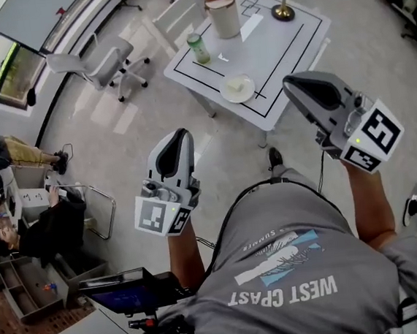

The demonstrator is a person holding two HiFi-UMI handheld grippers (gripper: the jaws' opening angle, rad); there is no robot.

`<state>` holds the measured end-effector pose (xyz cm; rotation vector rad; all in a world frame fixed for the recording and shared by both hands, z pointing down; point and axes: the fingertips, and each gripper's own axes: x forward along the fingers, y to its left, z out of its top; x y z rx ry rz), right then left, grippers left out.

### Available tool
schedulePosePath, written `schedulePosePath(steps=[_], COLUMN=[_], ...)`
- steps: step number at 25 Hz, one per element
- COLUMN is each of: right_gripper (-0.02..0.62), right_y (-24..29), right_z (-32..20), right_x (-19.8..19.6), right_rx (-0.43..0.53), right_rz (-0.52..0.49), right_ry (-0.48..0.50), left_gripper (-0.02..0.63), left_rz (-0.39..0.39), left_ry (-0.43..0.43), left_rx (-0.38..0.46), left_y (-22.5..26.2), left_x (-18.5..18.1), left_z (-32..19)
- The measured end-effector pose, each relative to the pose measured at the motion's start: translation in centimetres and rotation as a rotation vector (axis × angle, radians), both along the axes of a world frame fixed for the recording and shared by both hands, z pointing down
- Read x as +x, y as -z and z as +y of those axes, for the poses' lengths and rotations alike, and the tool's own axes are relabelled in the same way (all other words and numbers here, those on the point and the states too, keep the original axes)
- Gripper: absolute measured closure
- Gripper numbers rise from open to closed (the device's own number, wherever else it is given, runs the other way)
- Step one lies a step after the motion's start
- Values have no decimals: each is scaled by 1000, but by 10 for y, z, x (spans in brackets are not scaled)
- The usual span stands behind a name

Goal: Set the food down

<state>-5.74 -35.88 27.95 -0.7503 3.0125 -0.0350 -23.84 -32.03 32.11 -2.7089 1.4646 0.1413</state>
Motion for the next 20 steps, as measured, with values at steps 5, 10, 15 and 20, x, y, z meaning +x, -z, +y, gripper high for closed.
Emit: schedulePosePath(steps=[5, 10, 15, 20], right_gripper=[588, 588, 588, 588], right_y=[-2, -7, -10, -17], right_z=[28, 43, 47, 50], right_x=[18, 37, 57, 79], right_rx=[-5, -18, -27, -41], right_rz=[17, 8, 1, -5], right_ry=[-39, -67, -73, -57], left_gripper=[594, 594, 594, 594], left_rz=[-1, -2, -8, -27], left_ry=[-47, -84, -92, -83], left_rx=[-1, 1, -11, -16], left_y=[0, -2, -7, -9], left_x=[22, 43, 64, 88], left_z=[12, 20, 22, 26])
